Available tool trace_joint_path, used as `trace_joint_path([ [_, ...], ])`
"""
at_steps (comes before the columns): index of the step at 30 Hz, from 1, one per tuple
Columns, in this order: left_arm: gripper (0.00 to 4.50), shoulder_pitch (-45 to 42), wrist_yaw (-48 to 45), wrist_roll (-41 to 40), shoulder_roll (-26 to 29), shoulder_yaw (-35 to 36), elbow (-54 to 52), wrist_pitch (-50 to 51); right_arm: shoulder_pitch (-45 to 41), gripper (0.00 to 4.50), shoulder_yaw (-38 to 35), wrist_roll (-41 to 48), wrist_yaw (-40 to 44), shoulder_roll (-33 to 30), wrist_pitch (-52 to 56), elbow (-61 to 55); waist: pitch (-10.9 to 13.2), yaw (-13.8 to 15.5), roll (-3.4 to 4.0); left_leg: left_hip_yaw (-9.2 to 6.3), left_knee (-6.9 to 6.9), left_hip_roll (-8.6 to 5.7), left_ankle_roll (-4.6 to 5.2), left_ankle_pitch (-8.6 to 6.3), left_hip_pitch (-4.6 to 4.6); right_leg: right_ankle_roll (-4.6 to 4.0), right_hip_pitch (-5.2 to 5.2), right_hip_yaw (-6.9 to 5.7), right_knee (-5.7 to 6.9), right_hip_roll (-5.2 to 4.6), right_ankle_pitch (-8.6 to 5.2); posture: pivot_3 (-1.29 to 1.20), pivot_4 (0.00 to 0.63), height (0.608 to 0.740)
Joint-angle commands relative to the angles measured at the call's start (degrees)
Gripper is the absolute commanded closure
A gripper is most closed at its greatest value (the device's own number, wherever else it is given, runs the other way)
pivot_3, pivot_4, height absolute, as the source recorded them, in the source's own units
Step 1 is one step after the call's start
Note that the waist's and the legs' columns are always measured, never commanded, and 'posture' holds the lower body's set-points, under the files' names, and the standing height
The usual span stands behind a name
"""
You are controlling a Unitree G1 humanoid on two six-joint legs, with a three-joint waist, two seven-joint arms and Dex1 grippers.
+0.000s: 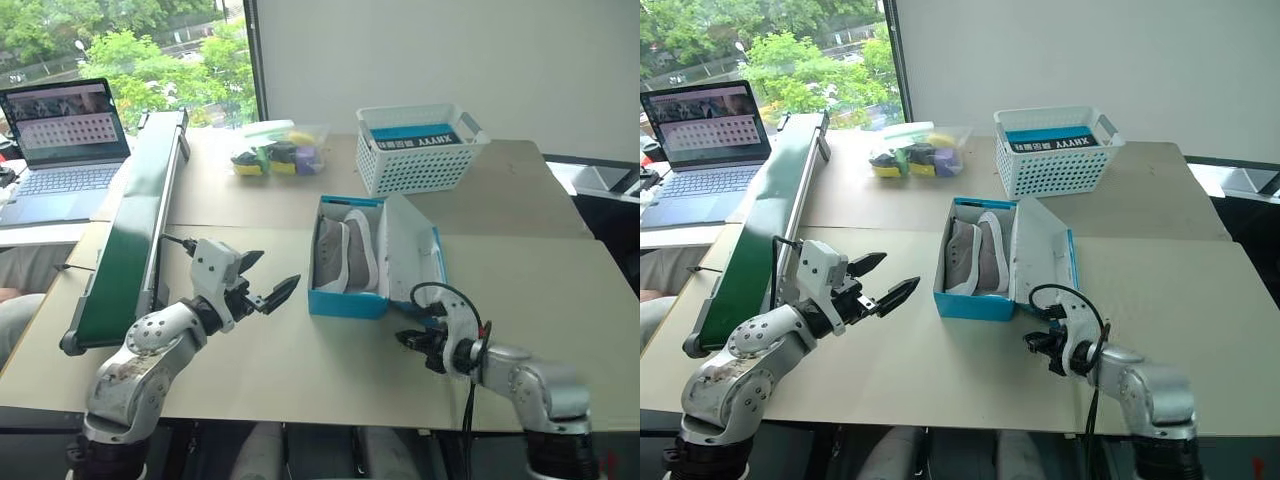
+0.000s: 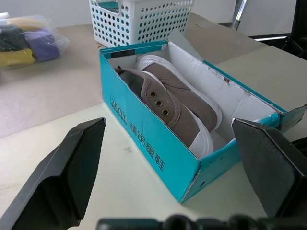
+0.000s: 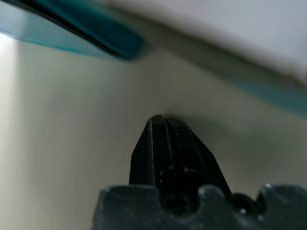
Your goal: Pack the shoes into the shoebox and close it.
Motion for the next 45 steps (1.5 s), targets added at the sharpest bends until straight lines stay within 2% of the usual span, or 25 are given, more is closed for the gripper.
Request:
trace_joint_path([
  [1,0.00,-1.20,-0.46,-1.19,0.26,0.58,-1.13,0.04,-1.21,4.49,-12.80,3.40,-9.57,10.54,-0.97,3.85,-0.04,-0.39,-0.06,0.01,0.02,0.05,0.00,0.00,0.03,0.00,0.02,0.02,-0.01,0.04,0.01,0.00,0.150,0.735],
  [3,0.00,-1.39,-0.48,-1.23,0.23,0.50,-1.05,0.21,-3.40,4.49,-20.14,7.43,-13.77,16.42,-3.09,6.70,-0.05,-0.40,-0.05,0.04,0.03,0.11,0.00,0.01,0.16,0.11,0.09,0.05,-0.02,0.07,-0.01,0.00,0.150,0.735],
  [6,0.00,-1.89,-0.62,-1.15,0.27,0.20,-0.39,0.18,-8.20,4.49,-30.65,18.43,-18.31,23.13,-7.16,13.03,-0.04,-0.32,-0.04,0.05,0.08,0.39,0.00,0.01,0.40,0.27,0.45,0.00,-0.17,0.20,-0.07,0.00,0.150,0.735],
  [8,0.00,-2.26,-0.75,-1.10,0.30,0.05,0.12,0.13,-10.61,4.49,-33.63,23.60,-19.75,24.64,-9.08,16.34,-0.05,-0.31,-0.04,0.07,0.09,0.57,0.00,0.01,0.66,0.23,0.84,0.00,-0.44,0.35,-0.01,0.00,0.150,0.735],
  [13,0.00,-2.89,-0.93,-1.05,0.32,-0.20,0.91,-0.07,-14.40,4.49,-38.26,37.16,-22.56,26.48,-15.28,23.20,-0.05,-1.44,-0.04,0.23,0.01,0.63,0.01,0.01,0.73,0.17,0.81,0.12,-0.46,0.50,0.04,0.00,0.150,0.735],
  [18,0.00,-2.19,-0.51,-0.94,0.25,-0.56,-0.11,0.11,-13.15,4.49,-34.45,46.88,-20.92,25.88,-18.16,19.78,0.11,-1.96,0.23,0.35,-0.19,0.75,0.01,0.01,0.77,0.12,0.70,0.30,-0.43,0.69,0.05,0.00,0.150,0.735],
  [21,0.00,-1.42,-0.07,-0.95,0.18,-0.61,-1.01,0.20,-11.06,4.49,-27.64,51.13,-14.28,24.52,-16.23,11.05,0.21,-1.90,0.62,0.47,-0.29,0.77,0.02,0.01,0.65,0.11,0.43,0.42,-0.37,0.74,0.04,0.00,0.150,0.735],
  [24,0.00,-0.92,0.53,-0.89,-0.05,-0.57,-1.57,0.20,-10.66,4.49,-23.22,54.54,-9.55,22.69,-16.94,6.69,0.20,-1.96,0.64,0.62,-0.34,0.85,0.02,0.01,0.21,0.04,-0.17,0.57,-0.23,0.85,0.07,0.00,0.150,0.735],
  [27,0.00,-0.41,1.30,-0.85,-0.27,-0.38,-2.14,0.26,-11.36,4.49,-19.89,58.34,-6.86,20.48,-16.90,4.60,0.20,-1.77,0.65,0.65,-0.34,0.87,0.06,-0.02,0.21,-0.20,-0.16,0.58,-0.25,0.85,0.21,0.00,0.150,0.735],
  [29,0.00,0.44,2.06,-0.93,-0.29,0.27,-2.96,0.35,-11.96,4.49,-14.76,59.09,-3.53,16.93,-13.90,1.53,0.21,-1.70,0.66,0.66,-0.34,0.85,0.06,-0.02,0.18,-0.18,-0.16,0.58,-0.29,0.84,0.20,0.00,0.150,0.735],
  [32,0.00,2.32,3.01,-1.79,0.37,3.19,-4.51,0.72,-17.52,4.49,0.58,48.46,2.87,5.16,-6.91,-3.57,0.26,-2.10,0.72,0.74,-0.32,0.83,0.06,-0.02,0.14,-0.16,-0.23,0.63,-0.31,0.80,0.19,0.00,0.150,0.735],
  [35,0.00,3.03,3.31,-2.10,1.05,5.01,-4.64,0.81,-23.44,4.49,10.73,35.46,5.86,-2.50,-9.50,-1.28,0.19,-2.16,0.60,0.90,-0.35,0.95,0.06,-0.02,0.26,0.05,-0.28,0.77,-0.27,0.95,0.05,0.00,0.150,0.735],
  [36,0.00,3.41,3.29,-2.10,1.41,5.89,-4.61,0.71,-27.73,4.49,15.06,29.31,6.52,-4.51,-11.29,1.13,0.19,-1.88,0.59,0.92,-0.35,1.02,0.06,-0.03,0.28,0.03,-0.26,0.76,-0.28,1.01,0.04,0.00,0.150,0.735],
  [39,0.00,3.86,3.43,-2.45,1.72,6.85,-4.70,0.72,-37.72,4.49,21.08,17.01,5.78,-4.63,-17.08,10.25,0.22,-1.86,0.56,1.03,-0.32,1.01,0.05,-0.02,0.21,0.02,-0.37,0.85,-0.24,1.01,0.06,0.00,0.150,0.735],
  [43,0.00,4.25,4.00,-2.48,1.32,6.44,-5.33,0.78,-45.85,4.49,22.35,7.80,5.83,-0.88,-24.37,22.54,0.17,-1.41,0.45,1.09,-0.30,0.98,0.05,-0.02,0.04,-0.01,-0.55,0.93,-0.25,1.00,0.17,0.00,0.150,0.735],
  [44,0.00,4.61,4.40,-2.41,0.98,6.33,-5.65,0.70,-48.48,4.49,23.29,4.53,6.42,0.60,-28.08,27.38,0.14,-1.48,0.39,1.06,-0.30,0.95,0.05,-0.02,-0.14,-0.36,-0.74,0.91,-0.22,0.97,0.39,0.00,0.150,0.735],
  [45,0.00,4.94,4.80,-2.25,0.75,6.14,-5.94,0.65,-50.91,4.49,23.71,1.69,6.25,2.26,-30.93,32.77,0.14,-1.58,0.38,1.12,-0.30,0.93,0.01,-0.04,-0.28,-0.35,-0.97,0.99,-0.14,0.95,0.42,0.00,0.150,0.735],
])
